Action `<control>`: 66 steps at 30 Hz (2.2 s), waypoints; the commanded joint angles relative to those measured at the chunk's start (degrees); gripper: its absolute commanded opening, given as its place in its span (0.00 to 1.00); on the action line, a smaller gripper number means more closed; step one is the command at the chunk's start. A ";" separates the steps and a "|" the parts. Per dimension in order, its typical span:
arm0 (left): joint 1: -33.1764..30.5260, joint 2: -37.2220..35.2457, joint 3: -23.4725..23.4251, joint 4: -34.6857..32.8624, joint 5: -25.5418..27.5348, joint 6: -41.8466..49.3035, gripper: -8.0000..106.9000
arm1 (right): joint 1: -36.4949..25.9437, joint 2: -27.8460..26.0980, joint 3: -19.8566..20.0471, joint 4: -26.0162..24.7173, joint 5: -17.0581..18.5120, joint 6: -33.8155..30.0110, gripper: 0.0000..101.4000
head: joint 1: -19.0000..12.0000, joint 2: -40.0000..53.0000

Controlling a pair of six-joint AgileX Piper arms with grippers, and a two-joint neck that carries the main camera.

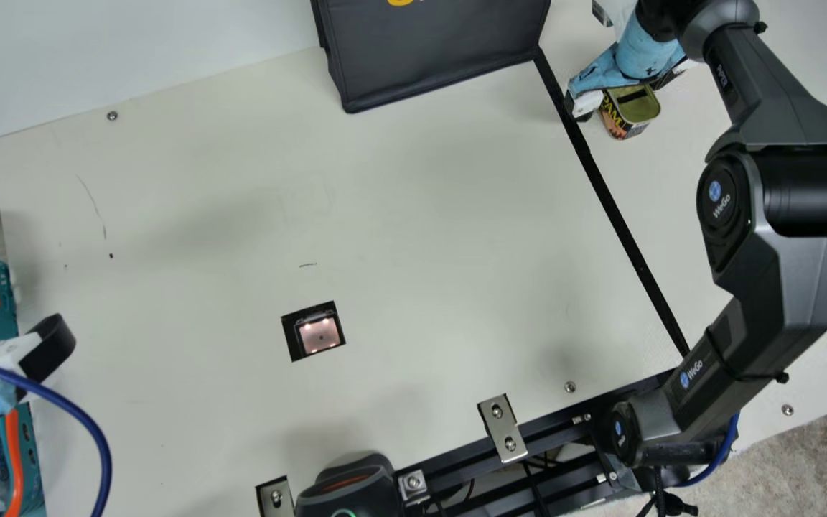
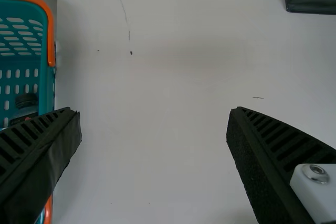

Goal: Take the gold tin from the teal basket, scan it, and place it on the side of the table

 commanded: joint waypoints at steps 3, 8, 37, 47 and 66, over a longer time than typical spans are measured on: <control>0.00 0.00 0.00 0.00 0.00 0.00 0.85 | 1.59 -2.96 1.48 -1.74 0.27 1.64 0.94 | -1.66 -0.13; 0.00 0.00 0.00 0.00 0.00 0.00 0.85 | 3.74 -7.31 3.86 -3.59 0.12 3.55 0.94 | -1.66 -0.13; 0.00 0.00 0.00 0.00 0.00 0.00 0.85 | 19.36 -41.19 16.38 -3.84 5.28 20.89 0.94 | -1.66 -0.13; -2.23 -3.51 -2.52 5.01 1.73 -3.80 0.85 | 19.89 -47.72 17.61 -1.50 6.51 20.65 0.94 | -1.66 6.54; -8.18 -13.03 -9.30 18.50 6.41 -14.08 0.85 | 18.30 -66.75 21.75 8.25 7.74 15.73 0.94 | -1.66 19.87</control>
